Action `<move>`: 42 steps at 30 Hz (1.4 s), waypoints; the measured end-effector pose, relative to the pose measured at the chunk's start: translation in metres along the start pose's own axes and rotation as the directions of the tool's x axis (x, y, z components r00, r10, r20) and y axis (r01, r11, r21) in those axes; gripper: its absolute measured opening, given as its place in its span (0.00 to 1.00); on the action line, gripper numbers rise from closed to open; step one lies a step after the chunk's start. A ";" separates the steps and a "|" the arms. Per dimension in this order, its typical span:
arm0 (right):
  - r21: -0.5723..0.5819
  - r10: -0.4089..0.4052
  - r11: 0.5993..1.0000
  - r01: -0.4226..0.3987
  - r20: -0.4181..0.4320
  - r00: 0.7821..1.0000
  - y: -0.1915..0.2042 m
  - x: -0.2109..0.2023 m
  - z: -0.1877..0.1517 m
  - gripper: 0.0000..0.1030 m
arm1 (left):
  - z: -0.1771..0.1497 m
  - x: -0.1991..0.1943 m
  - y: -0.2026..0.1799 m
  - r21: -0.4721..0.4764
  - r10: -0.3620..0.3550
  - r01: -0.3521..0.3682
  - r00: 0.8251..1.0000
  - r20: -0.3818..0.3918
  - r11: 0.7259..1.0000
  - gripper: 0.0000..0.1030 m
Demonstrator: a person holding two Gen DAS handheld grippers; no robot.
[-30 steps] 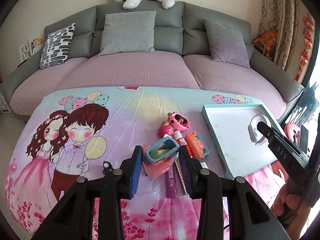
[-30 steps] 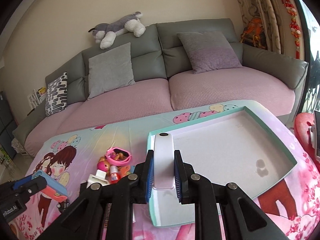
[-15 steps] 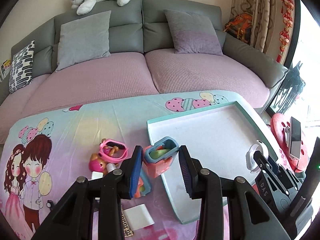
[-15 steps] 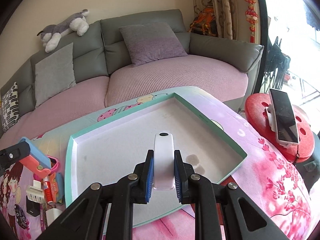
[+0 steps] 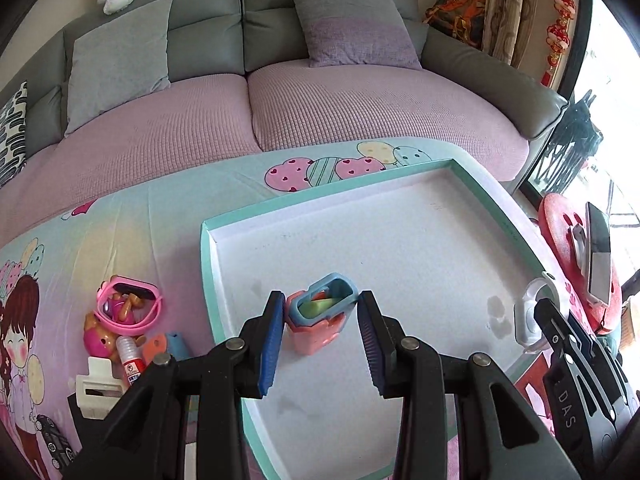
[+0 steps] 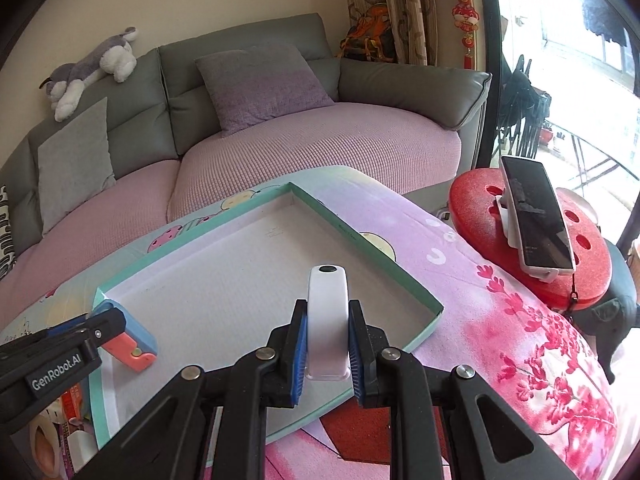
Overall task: Organize rigid objects
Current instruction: 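Open the left tool to drop the orange toy while the right tool releases the white band in the tray, then move both tools back from the tray toward the remaining items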
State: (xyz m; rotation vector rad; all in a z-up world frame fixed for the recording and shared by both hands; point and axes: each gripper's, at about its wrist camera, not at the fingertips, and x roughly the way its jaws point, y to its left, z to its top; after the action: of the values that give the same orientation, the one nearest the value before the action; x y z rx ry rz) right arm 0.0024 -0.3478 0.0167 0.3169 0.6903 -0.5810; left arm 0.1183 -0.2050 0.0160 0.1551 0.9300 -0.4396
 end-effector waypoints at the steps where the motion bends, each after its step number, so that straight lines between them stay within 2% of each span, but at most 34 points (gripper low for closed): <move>1: -0.002 0.003 1.000 -0.003 -0.006 1.000 0.000 0.001 0.000 0.19 | 0.000 0.002 -0.001 0.001 0.005 -0.005 1.000 0.003 1.000 0.38; 4: -0.003 0.010 1.000 -0.010 -0.019 1.000 0.001 0.004 -0.002 0.19 | 0.000 0.002 0.001 -0.011 0.018 -0.018 1.000 0.009 1.000 0.39; 6: -0.003 0.008 1.000 -0.008 -0.018 1.000 0.001 0.004 -0.002 0.20 | -0.001 0.001 0.004 -0.028 0.020 -0.019 1.000 0.008 0.999 0.47; 8: 0.001 0.014 1.000 -0.014 -0.016 1.000 0.001 0.003 -0.002 0.20 | -0.001 -0.002 0.008 -0.043 0.027 -0.026 1.000 0.016 0.999 0.65; 11: -0.003 0.009 1.000 -0.009 -0.009 1.000 0.002 0.002 -0.002 0.21 | -0.001 -0.009 0.014 -0.063 0.032 -0.030 0.999 0.036 0.998 0.73; 14: -0.005 0.011 1.000 -0.011 -0.008 1.000 0.004 0.002 -0.001 0.36 | -0.003 -0.015 0.023 -0.092 0.046 -0.041 0.998 0.053 0.995 0.75; 16: -0.006 0.012 1.000 -0.012 -0.005 1.000 0.005 0.001 -0.001 0.52 | -0.005 -0.018 0.030 -0.112 0.062 -0.055 0.996 0.061 0.992 0.75; 17: -0.010 0.008 1.000 -0.008 -0.002 1.000 0.006 0.001 -0.001 0.54 | -0.005 -0.020 0.034 -0.124 0.072 -0.063 0.995 0.065 0.990 0.77; 18: -0.013 0.004 1.000 -0.004 0.002 1.000 0.007 0.000 -0.001 0.57 | -0.006 -0.021 0.038 -0.138 0.082 -0.072 0.994 0.066 0.988 0.87; 20: -0.013 -0.001 1.000 0.001 0.005 1.000 0.007 0.000 -0.001 0.62 | -0.009 -0.023 0.046 -0.164 0.094 -0.081 0.993 0.074 0.983 0.94; 26: 0.001 0.002 1.000 -0.002 -0.003 1.000 0.006 0.003 -0.001 0.78 | -0.015 -0.024 0.062 -0.221 0.100 -0.080 0.991 0.083 0.972 0.94; 31: 0.023 0.003 1.000 -0.003 0.002 1.000 0.003 0.003 -0.001 1.00 | -0.020 -0.021 0.072 -0.262 0.102 -0.079 0.992 0.075 0.962 0.94; 37: 0.012 -0.010 1.000 0.010 0.013 1.000 0.007 0.002 -0.002 1.00 | -0.025 -0.020 0.088 -0.320 0.091 -0.066 0.994 0.062 0.945 0.94; 42: -0.015 -0.007 1.000 0.008 0.031 0.999 0.015 0.000 -0.002 1.00 | -0.031 -0.027 0.101 -0.353 0.138 -0.095 0.985 0.099 0.931 0.95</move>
State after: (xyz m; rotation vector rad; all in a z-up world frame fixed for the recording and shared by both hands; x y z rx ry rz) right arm 0.0106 -0.3346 0.0167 0.2910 0.6658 -0.5864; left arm 0.1256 -0.0962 0.0132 -0.1384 0.8585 -0.1664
